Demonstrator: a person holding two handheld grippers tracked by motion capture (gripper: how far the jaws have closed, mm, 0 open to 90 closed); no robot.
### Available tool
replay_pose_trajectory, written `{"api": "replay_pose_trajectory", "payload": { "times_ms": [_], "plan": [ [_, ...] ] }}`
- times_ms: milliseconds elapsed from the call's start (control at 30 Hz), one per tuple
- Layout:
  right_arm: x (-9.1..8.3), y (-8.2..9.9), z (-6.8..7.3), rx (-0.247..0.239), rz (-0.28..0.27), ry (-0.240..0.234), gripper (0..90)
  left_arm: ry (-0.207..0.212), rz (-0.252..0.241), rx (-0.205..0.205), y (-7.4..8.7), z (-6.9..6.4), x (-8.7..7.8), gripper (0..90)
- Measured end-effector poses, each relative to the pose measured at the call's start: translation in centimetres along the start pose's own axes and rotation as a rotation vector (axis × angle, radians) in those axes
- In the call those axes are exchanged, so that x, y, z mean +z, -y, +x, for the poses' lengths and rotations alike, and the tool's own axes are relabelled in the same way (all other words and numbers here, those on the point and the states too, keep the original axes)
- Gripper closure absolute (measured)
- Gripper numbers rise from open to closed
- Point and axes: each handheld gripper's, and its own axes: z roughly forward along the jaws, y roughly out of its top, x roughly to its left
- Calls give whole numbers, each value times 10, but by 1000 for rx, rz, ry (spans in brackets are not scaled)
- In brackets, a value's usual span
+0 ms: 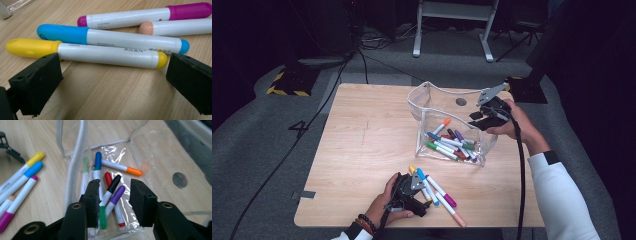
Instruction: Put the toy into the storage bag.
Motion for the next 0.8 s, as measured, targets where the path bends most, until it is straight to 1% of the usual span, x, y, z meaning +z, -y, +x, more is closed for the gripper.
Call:
{"api": "replay_pose_trajectory", "payload": {
  "times_ms": [67,100,133,167,200,233,267,300,433,467,533,600,700,800],
  "plan": [
    [-7,2,-2,23,-17,29,549,0,0,0,0,0,0,5],
    [-11,3,-2,36,-27,41,546,0,0,0,0,0,0,5],
    [-15,4,-2,41,-37,44,533,0,0,0,0,0,0,5],
    [-19,6,-1,38,-46,55,518,0,0,0,0,0,0,5],
    [-24,8,-1,47,-59,68,509,0,0,0,0,0,0,5],
    [-29,10,-1,60,-75,74,496,0,0,0,0,0,0,5],
    [-33,11,-1,60,-95,84,477,0,0,0,0,0,0,5],
    [-38,13,0,71,-115,94,462,0,0,0,0,0,0,5],
    [-56,21,4,103,-174,117,428,0,0,0,0,0,0,5],
    [-61,23,7,106,-193,125,423,0,0,0,0,0,0,4],
    [-70,28,12,108,-228,121,420,0,0,0,0,0,0,5],
    [-78,33,20,96,-256,128,413,0,0,0,0,0,0,5],
    [-86,42,34,84,-287,131,401,0,0,0,0,0,0,5],
    [-89,52,51,66,-311,132,384,0,0,0,0,0,0,5]
  ]
}}
